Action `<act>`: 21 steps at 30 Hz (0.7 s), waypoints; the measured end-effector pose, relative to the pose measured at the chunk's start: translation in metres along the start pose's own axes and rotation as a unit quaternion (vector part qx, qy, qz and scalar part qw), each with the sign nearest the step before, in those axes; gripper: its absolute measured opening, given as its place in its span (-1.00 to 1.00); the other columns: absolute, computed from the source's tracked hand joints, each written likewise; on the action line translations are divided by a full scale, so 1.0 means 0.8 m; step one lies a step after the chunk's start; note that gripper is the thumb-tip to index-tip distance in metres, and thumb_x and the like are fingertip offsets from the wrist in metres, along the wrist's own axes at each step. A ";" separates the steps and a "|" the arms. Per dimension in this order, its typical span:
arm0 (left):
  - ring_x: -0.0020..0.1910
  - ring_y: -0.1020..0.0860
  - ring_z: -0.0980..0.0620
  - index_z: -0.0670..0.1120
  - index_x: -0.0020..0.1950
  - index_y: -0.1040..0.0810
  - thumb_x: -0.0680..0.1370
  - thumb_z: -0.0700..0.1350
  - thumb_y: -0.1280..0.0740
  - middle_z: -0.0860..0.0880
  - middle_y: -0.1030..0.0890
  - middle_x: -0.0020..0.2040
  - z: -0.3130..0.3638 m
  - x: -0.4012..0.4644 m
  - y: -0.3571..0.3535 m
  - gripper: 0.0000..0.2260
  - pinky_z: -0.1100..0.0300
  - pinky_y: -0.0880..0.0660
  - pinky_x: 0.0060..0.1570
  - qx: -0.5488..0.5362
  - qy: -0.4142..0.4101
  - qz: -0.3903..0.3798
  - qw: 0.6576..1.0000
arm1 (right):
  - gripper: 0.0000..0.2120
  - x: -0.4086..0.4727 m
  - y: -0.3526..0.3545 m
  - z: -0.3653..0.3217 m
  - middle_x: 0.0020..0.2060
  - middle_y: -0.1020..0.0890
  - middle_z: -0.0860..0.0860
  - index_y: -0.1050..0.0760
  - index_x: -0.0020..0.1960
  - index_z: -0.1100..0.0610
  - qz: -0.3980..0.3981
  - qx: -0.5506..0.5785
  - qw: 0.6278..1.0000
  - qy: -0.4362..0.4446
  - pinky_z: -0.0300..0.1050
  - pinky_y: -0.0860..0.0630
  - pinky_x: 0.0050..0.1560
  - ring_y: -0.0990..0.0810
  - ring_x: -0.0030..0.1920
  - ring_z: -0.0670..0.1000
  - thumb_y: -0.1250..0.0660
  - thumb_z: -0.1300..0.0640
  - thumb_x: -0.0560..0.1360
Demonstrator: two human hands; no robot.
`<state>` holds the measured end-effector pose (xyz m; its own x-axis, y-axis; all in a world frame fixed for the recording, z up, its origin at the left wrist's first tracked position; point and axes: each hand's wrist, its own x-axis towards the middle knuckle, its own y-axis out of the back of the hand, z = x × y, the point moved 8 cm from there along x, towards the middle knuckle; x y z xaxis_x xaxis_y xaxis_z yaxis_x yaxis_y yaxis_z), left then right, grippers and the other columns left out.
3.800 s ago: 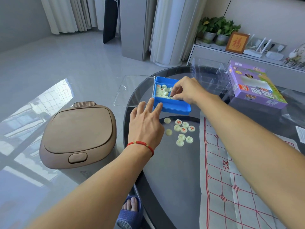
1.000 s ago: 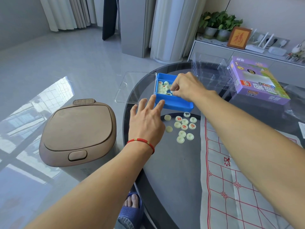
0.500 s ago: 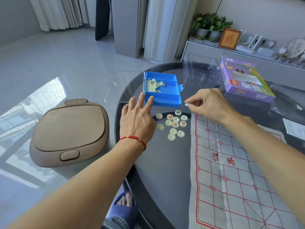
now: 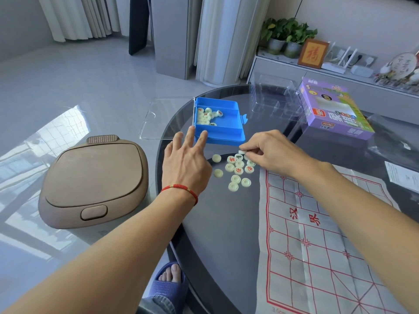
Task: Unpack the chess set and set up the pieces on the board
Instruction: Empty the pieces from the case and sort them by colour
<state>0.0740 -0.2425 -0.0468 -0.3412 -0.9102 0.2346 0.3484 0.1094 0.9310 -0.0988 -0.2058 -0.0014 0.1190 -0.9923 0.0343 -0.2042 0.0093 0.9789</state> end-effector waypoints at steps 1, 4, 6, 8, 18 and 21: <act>0.54 -0.09 -0.15 0.05 0.60 -0.13 0.55 -0.13 -0.14 -0.05 -0.10 0.62 0.000 0.000 0.000 -0.40 -0.08 -0.19 0.47 0.000 -0.001 -0.001 1.000 | -0.75 -0.002 -0.001 -0.003 0.00 -0.66 -0.01 -0.66 0.26 0.08 -0.004 -0.002 1.000 0.007 0.00 -0.56 0.06 -0.58 0.01 0.00 -0.34 0.16 0.62; 0.55 -0.08 -0.15 0.06 0.61 -0.13 0.56 -0.12 -0.15 -0.05 -0.10 0.62 0.000 0.000 0.000 -0.40 -0.08 -0.17 0.48 -0.004 0.000 -0.006 1.000 | -0.78 -0.007 0.003 -0.016 -0.02 -0.68 -0.01 -0.69 0.19 0.07 -0.009 -0.009 0.999 0.032 0.02 -0.58 0.04 -0.59 -0.02 -0.02 -0.33 0.15 0.61; 0.55 -0.08 -0.14 0.06 0.60 -0.14 0.57 -0.11 -0.15 -0.05 -0.10 0.62 0.001 -0.001 0.000 -0.41 -0.08 -0.17 0.48 -0.004 0.000 -0.005 1.000 | -0.79 -0.003 0.018 -0.024 -0.03 -0.70 -0.02 -0.71 0.16 0.07 0.035 0.000 0.999 0.042 -0.02 -0.60 0.04 -0.60 -0.07 -0.05 -0.35 0.17 0.60; 0.54 -0.10 -0.13 0.06 0.59 -0.17 0.56 -0.12 -0.16 -0.05 -0.12 0.62 0.003 -0.001 0.001 -0.42 -0.07 -0.18 0.46 -0.002 -0.002 0.000 1.000 | -0.82 0.016 0.037 -0.027 -0.07 -0.72 0.00 -0.73 0.08 0.09 0.105 0.010 0.994 0.037 0.03 -0.62 0.04 -0.63 -0.11 -0.02 -0.37 0.18 0.58; 0.47 -0.22 -0.15 0.06 0.50 -0.31 0.41 -0.09 -0.02 -0.03 -0.23 0.57 0.001 0.000 0.006 -0.37 -0.06 -0.27 0.39 -0.012 -0.001 0.022 1.000 | -0.72 0.154 -0.005 -0.005 0.25 -0.60 0.08 -0.62 0.30 0.02 0.055 -0.061 0.994 -0.076 0.03 -0.50 0.15 -0.58 0.22 0.19 -0.39 0.12 0.60; 0.48 -0.20 -0.15 0.06 0.51 -0.30 0.44 -0.10 -0.05 -0.03 -0.21 0.58 0.001 0.000 0.005 -0.40 -0.09 -0.26 0.40 -0.009 -0.003 0.018 1.000 | -0.75 0.157 -0.006 -0.002 0.22 -0.62 0.09 -0.66 0.25 -0.01 0.072 -0.070 0.992 -0.080 0.04 -0.53 0.13 -0.60 0.18 0.18 -0.41 0.10 0.58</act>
<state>0.0749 -0.2419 -0.0430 -0.3337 -0.9030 0.2706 0.3769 0.1352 0.9163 -0.0816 -0.3304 -0.0015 -0.0607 -0.9860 0.1552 -0.0692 0.1592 0.9848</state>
